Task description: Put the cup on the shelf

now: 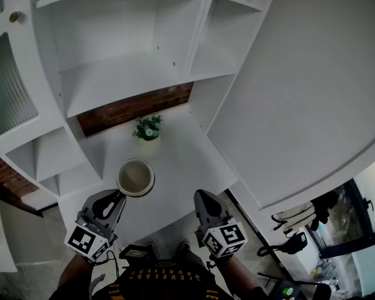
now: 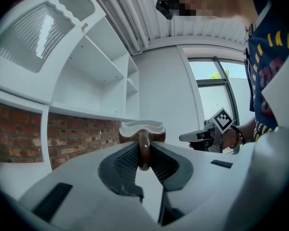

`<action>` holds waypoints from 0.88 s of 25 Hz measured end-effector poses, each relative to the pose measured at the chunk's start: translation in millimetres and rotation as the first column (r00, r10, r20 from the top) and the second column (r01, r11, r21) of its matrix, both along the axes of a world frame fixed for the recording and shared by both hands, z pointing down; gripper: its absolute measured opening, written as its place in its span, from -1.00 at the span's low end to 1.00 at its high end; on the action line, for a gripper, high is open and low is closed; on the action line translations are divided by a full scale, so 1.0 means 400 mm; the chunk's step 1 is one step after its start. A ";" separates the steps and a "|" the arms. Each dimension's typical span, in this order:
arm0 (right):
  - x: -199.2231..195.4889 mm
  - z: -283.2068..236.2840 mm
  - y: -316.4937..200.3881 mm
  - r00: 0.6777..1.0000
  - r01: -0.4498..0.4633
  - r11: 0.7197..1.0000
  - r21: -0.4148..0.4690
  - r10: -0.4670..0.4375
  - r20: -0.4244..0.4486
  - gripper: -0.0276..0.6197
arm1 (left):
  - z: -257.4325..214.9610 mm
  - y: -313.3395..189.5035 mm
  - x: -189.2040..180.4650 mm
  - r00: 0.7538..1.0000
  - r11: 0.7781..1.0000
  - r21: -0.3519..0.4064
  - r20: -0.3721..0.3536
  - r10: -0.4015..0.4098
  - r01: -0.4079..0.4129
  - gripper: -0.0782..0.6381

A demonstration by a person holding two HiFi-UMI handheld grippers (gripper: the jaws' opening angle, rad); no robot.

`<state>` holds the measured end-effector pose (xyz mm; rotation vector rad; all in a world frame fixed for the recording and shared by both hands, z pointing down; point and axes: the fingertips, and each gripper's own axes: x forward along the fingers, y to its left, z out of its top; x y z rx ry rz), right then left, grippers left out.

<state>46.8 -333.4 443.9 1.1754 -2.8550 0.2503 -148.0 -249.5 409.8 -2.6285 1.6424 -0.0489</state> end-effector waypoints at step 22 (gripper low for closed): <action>-0.167 -0.198 -0.273 0.924 0.360 0.919 0.162 -0.376 0.077 -0.90 | -0.215 -0.125 -0.096 0.952 0.954 0.016 0.051 -0.301 0.301 -0.64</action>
